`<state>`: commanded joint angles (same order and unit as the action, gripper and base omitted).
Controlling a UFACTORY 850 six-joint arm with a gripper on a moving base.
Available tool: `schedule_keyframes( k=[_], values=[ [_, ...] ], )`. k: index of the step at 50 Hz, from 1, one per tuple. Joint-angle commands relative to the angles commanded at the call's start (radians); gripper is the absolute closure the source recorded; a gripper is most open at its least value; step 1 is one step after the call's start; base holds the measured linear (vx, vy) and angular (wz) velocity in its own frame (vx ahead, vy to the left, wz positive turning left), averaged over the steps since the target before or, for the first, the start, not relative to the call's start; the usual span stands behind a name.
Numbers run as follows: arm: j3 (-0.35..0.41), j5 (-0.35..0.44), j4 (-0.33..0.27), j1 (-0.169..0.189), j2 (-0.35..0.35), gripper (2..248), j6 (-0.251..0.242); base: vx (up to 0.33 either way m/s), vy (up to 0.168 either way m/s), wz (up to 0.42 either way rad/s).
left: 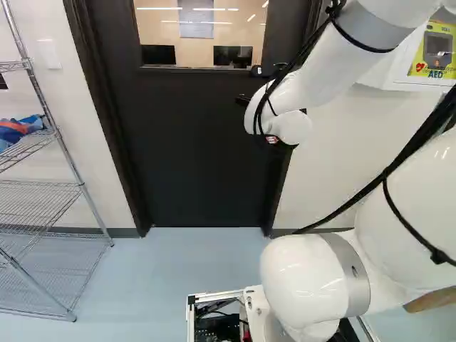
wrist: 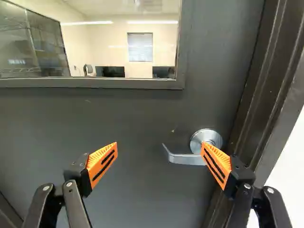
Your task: Open the door and move inside
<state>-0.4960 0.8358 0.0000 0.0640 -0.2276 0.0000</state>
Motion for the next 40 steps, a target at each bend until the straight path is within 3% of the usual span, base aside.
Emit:
schedule_keyframes(
  k=[40],
  values=[
    [-0.085,-0.002,0.000,-0.002,0.092,3,0.000,0.000,0.000,0.000]
  ],
)
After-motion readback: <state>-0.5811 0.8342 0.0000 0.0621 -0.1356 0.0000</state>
